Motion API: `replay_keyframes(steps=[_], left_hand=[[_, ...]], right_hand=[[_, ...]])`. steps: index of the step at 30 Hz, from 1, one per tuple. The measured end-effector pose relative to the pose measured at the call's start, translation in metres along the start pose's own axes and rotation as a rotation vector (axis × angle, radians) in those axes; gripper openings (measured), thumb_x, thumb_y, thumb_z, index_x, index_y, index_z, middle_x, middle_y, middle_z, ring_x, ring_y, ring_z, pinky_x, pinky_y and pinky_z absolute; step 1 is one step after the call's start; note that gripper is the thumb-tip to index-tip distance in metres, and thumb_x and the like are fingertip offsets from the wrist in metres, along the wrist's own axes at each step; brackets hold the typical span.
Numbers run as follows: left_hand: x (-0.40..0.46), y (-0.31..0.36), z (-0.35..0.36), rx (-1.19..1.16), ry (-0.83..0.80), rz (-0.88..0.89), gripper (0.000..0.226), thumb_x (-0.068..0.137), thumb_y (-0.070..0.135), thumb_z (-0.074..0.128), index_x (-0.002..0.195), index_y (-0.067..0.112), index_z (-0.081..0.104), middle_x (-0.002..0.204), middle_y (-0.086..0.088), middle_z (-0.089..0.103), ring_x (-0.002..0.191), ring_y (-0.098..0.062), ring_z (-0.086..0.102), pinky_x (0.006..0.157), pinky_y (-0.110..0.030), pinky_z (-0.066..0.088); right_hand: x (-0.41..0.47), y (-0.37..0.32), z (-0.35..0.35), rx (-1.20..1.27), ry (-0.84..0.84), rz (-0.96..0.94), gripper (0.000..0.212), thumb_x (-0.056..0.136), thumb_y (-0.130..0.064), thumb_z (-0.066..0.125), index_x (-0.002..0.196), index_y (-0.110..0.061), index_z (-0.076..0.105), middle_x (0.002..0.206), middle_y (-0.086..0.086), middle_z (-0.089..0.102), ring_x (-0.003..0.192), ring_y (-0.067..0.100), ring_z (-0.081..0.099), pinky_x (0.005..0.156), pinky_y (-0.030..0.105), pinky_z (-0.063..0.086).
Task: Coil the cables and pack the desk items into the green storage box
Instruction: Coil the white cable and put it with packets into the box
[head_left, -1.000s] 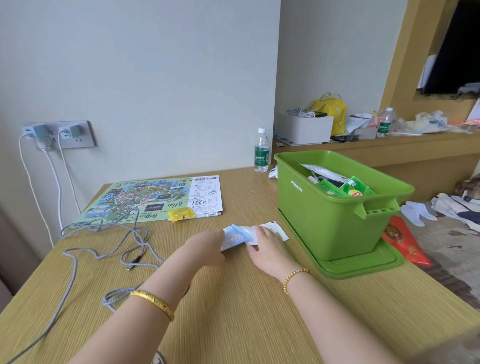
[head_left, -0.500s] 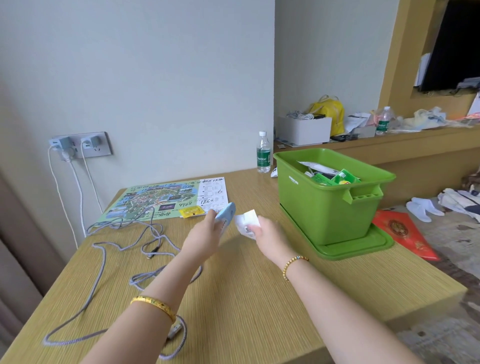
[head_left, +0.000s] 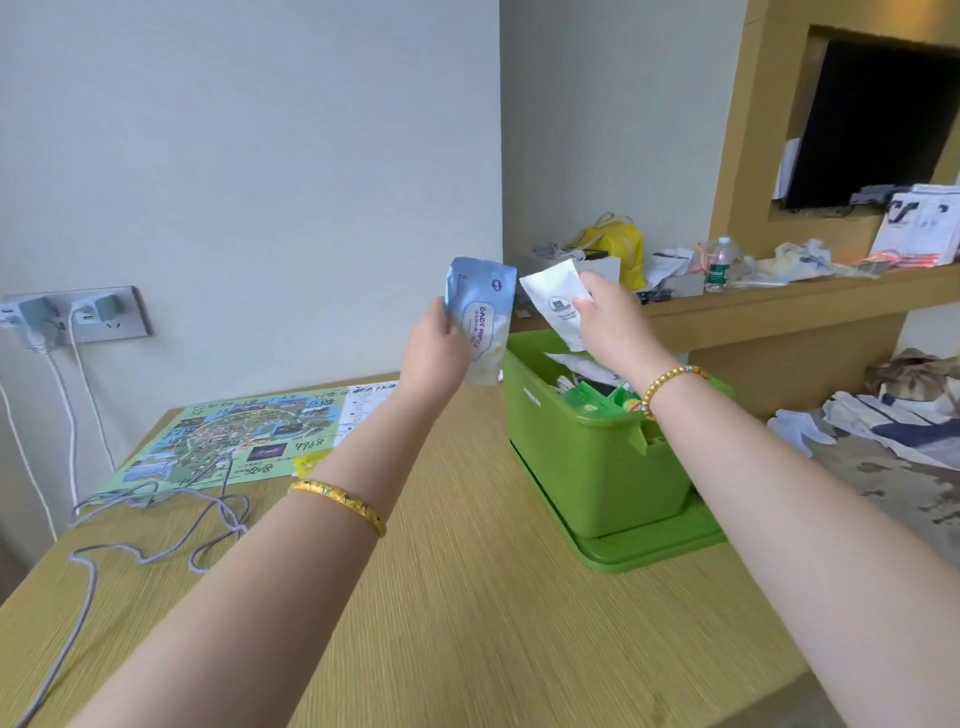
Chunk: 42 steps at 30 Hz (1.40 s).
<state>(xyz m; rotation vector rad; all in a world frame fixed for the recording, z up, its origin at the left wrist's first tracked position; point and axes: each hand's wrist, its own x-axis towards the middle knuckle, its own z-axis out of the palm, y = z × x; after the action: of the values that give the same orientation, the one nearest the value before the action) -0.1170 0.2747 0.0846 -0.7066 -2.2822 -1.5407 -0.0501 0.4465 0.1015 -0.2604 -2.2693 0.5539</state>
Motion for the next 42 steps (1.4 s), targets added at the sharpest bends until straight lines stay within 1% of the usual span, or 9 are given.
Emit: replay_keyframes(steps=[3,5,7,10,15,20,30,37,42], left_hand=[[0.018,0.013,0.023,-0.046,0.016,0.057,0.018,0.092,0.005,0.029,0.084,0.003,0.045,0.065,-0.001,0.039,0.070,-0.024,0.035,0.063,-0.032,0.029],[0.024,0.016,0.038,-0.047,0.018,0.072,0.018,0.093,0.005,0.030,0.082,0.004,0.044,0.067,-0.004,0.043,0.070,-0.025,0.037,0.063,-0.032,0.030],[0.028,0.014,0.051,-0.004,0.026,0.060,0.017,0.094,0.008,0.030,0.081,0.008,0.041,0.076,-0.012,0.048,0.073,-0.030,0.042,0.063,-0.033,0.030],[0.038,0.010,0.064,0.045,0.013,0.001,0.012,0.093,0.007,0.029,0.091,0.009,0.040,0.092,-0.020,0.056,0.083,-0.035,0.051,0.067,-0.036,0.034],[0.054,0.013,0.074,-0.133,0.006,-0.129,0.033,0.084,-0.003,0.026,0.111,0.013,0.034,0.090,-0.009,0.048,0.081,-0.032,0.053,0.067,-0.041,0.050],[0.066,0.019,0.087,-0.081,-0.137,-0.303,0.028,0.094,0.009,0.038,0.112,-0.004,0.056,0.117,-0.024,0.059,0.101,-0.037,0.060,0.085,-0.044,0.053],[0.056,0.030,0.101,0.301,-0.416,-0.328,0.044,0.098,0.027,0.030,0.126,-0.001,0.048,0.124,-0.018,0.052,0.118,-0.031,0.047,0.099,-0.037,0.036],[0.052,0.002,0.086,0.961,-0.355,0.058,0.037,0.090,0.025,0.032,0.116,0.020,0.058,0.136,-0.005,0.042,0.127,-0.028,0.026,0.104,-0.041,0.024],[0.048,0.002,0.091,0.942,-0.676,-0.070,0.041,0.095,0.033,0.028,0.113,0.018,0.061,0.130,-0.006,0.048,0.135,-0.028,0.017,0.114,-0.055,0.004]], right_hand=[[0.014,0.031,-0.001,-0.036,0.013,0.041,0.030,0.094,-0.002,0.036,0.066,-0.010,0.039,0.063,0.006,0.038,0.068,0.024,0.038,0.055,0.032,0.020],[0.016,0.044,0.003,-0.076,-0.106,0.060,0.029,0.095,0.001,0.034,0.094,-0.008,0.061,0.085,0.009,0.058,0.080,0.026,0.051,0.063,0.030,0.035],[0.017,0.054,0.010,-0.191,-0.496,0.182,0.049,0.093,0.007,0.034,0.136,-0.013,0.045,0.129,0.009,0.053,0.094,0.026,0.058,0.074,0.030,0.047],[0.022,0.064,0.011,-0.434,-0.761,0.228,0.060,0.089,0.010,0.032,0.145,-0.010,0.025,0.148,0.010,0.034,0.115,0.028,0.051,0.081,0.032,0.045],[0.035,0.077,0.004,-0.373,-0.294,-0.012,0.030,0.094,-0.003,0.041,0.113,-0.013,0.062,0.121,0.009,0.054,0.109,0.026,0.051,0.089,0.037,0.046],[0.033,0.066,0.004,-0.611,-0.759,0.146,0.038,0.090,0.003,0.041,0.121,-0.006,0.060,0.110,0.010,0.061,0.084,0.024,0.052,0.061,0.026,0.043],[0.031,0.068,-0.002,-0.152,-0.295,0.113,0.056,0.085,0.012,0.031,0.132,-0.011,0.050,0.140,0.009,0.048,0.128,0.023,0.045,0.104,0.034,0.038],[0.023,0.046,0.006,-0.157,-0.421,-0.006,0.062,0.082,0.015,0.029,0.130,-0.016,0.053,0.144,0.004,0.043,0.123,0.022,0.047,0.087,0.026,0.042],[0.015,0.026,0.016,-0.444,-0.846,-0.036,0.061,0.087,0.013,0.029,0.136,-0.017,0.047,0.138,0.011,0.048,0.057,0.014,0.040,0.042,0.018,0.031]])
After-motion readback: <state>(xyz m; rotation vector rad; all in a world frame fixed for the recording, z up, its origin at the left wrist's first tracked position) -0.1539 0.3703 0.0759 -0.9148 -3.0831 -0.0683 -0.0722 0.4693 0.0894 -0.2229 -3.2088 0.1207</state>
